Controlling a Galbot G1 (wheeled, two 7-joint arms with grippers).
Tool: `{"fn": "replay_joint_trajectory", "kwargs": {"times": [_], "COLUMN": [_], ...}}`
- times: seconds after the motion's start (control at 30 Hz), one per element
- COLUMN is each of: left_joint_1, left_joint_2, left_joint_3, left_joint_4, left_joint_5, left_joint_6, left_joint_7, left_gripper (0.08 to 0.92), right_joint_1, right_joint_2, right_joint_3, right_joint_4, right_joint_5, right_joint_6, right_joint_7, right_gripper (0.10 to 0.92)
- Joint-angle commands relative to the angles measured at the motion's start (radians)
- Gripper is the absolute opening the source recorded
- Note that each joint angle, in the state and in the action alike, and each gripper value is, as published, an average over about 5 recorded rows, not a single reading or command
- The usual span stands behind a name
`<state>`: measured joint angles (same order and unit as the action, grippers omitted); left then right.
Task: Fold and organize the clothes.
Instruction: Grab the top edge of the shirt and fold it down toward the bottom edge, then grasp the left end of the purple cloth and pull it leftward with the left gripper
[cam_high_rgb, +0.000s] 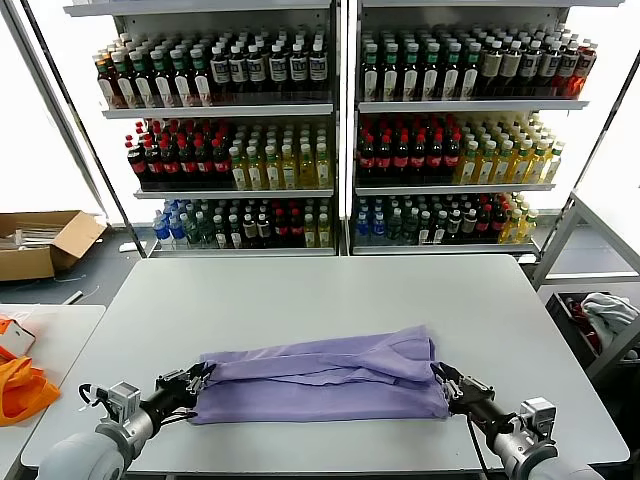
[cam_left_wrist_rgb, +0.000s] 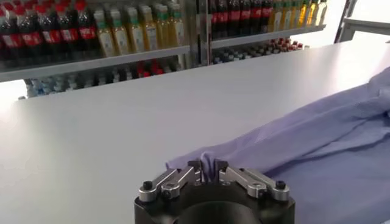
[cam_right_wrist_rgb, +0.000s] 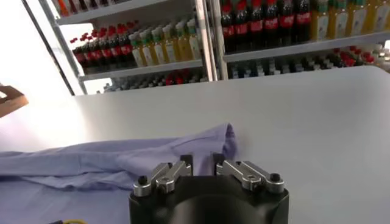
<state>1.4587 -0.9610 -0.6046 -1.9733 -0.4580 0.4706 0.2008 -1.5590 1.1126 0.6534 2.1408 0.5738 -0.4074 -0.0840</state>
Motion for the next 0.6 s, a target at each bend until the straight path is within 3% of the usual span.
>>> {"fn": "replay_joint_trajectory", "kwargs": {"times": [0.03,0.17,0.3,0.47,0.6], "left_joint_1": [0.053,0.097,0.118,0.102,0.08], "left_joint_2": [-0.028,-0.079,-0.159,-0.238,-0.266], "left_joint_3": [-0.048,0.003,0.067,0.13,0.152], "left_joint_4": [-0.058,-0.093,-0.075,-0.044,-0.026], "left_joint_5": [-0.031,-0.077,-0.07,-0.031,-0.004], "left_joint_6": [-0.056,-0.143,-0.204,-0.19,-0.141], "left_joint_7": [-0.128,-0.285,-0.401,-0.531,-0.575], "left_gripper": [0.343,0.456,0.577,0.716,0.804], "right_joint_1": [-0.017,-0.028,-0.068,-0.117,-0.149], "right_joint_2": [0.02,0.059,0.096,0.122,0.133], "right_joint_3": [0.02,0.036,0.05,0.054,0.056], "right_joint_4": [-0.015,-0.035,-0.033,-0.035,-0.027], "right_joint_5": [-0.102,-0.133,-0.133,-0.147,-0.146], "right_joint_6": [0.267,0.441,0.483,0.502,0.513], "right_joint_7": [0.008,-0.003,-0.009,-0.012,-0.018], "right_gripper": [0.44,0.561,0.674,0.798,0.821]}}
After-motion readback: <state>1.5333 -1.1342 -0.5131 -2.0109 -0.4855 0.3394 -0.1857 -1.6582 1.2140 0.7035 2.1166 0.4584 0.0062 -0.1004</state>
